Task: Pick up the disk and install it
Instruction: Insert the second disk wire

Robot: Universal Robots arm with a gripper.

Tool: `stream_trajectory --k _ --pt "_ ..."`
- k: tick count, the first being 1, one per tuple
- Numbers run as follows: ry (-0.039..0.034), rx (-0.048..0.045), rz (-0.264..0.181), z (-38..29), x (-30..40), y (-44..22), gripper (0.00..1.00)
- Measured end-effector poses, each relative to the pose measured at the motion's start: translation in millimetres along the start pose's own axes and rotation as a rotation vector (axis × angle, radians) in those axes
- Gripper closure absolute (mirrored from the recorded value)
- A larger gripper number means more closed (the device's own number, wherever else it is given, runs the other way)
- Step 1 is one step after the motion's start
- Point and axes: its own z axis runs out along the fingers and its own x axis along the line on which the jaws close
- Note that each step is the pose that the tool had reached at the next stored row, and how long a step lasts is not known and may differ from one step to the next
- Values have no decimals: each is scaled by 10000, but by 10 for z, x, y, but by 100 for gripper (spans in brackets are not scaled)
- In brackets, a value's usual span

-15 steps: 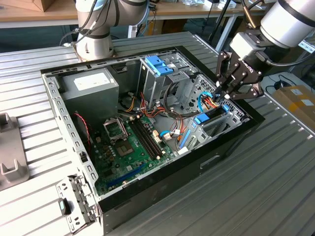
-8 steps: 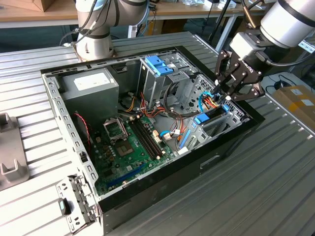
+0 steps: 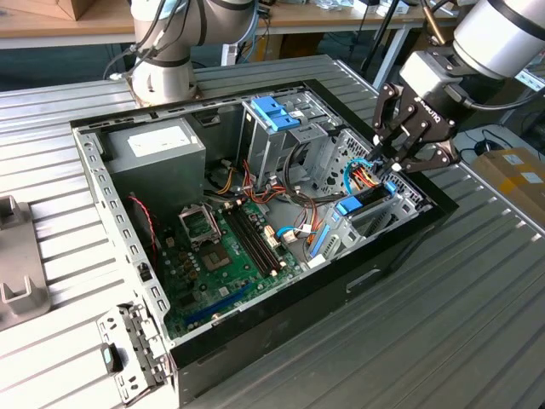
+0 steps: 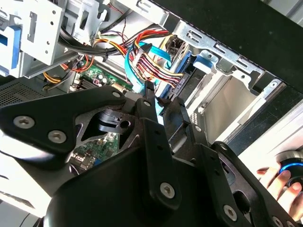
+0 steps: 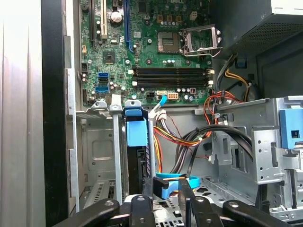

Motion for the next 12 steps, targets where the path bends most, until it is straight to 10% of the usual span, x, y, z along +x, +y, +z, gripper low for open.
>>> stream_trajectory --k 8,12 --pt "-9 0 0 -25 -4 1 67" --pt "-16 -1 -1 -25 -4 1 84"
